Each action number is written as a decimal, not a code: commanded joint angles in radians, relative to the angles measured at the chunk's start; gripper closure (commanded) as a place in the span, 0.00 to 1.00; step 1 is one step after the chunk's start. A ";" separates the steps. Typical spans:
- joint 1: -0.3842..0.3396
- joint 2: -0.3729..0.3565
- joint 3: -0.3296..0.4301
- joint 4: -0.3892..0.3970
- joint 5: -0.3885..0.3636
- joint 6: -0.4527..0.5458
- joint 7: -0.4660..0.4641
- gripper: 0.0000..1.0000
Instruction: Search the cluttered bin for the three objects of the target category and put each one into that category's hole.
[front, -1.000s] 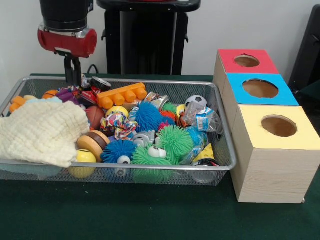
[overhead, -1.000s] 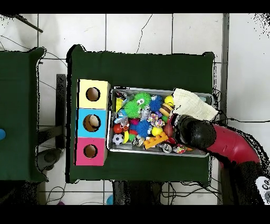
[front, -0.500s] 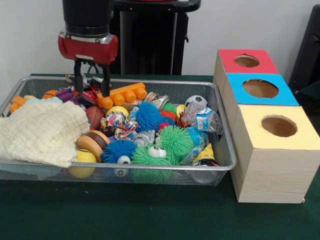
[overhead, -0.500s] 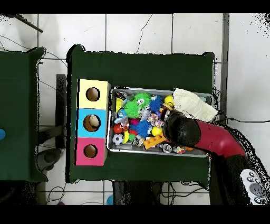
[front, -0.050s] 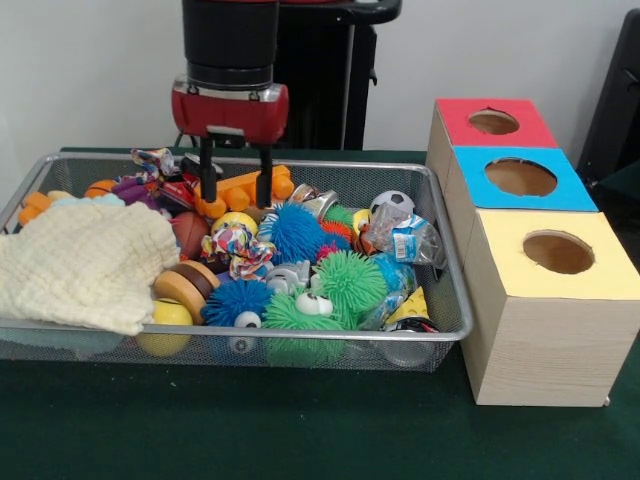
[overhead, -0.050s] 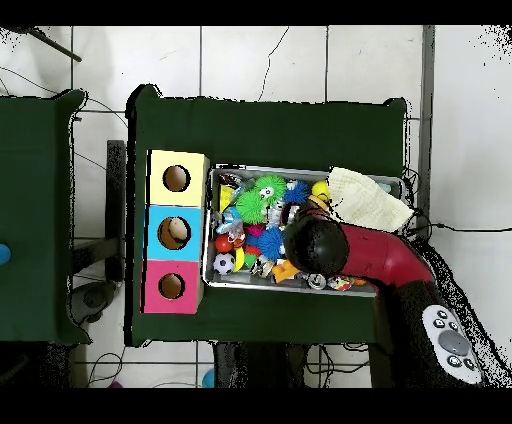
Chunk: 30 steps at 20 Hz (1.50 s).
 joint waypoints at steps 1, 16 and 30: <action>0.018 0.095 0.015 0.045 0.002 -0.087 0.149 0.00; 0.048 0.183 -0.054 0.042 -0.058 -0.243 0.120 0.00; 0.019 0.183 -0.042 0.080 -0.101 -0.290 0.110 0.00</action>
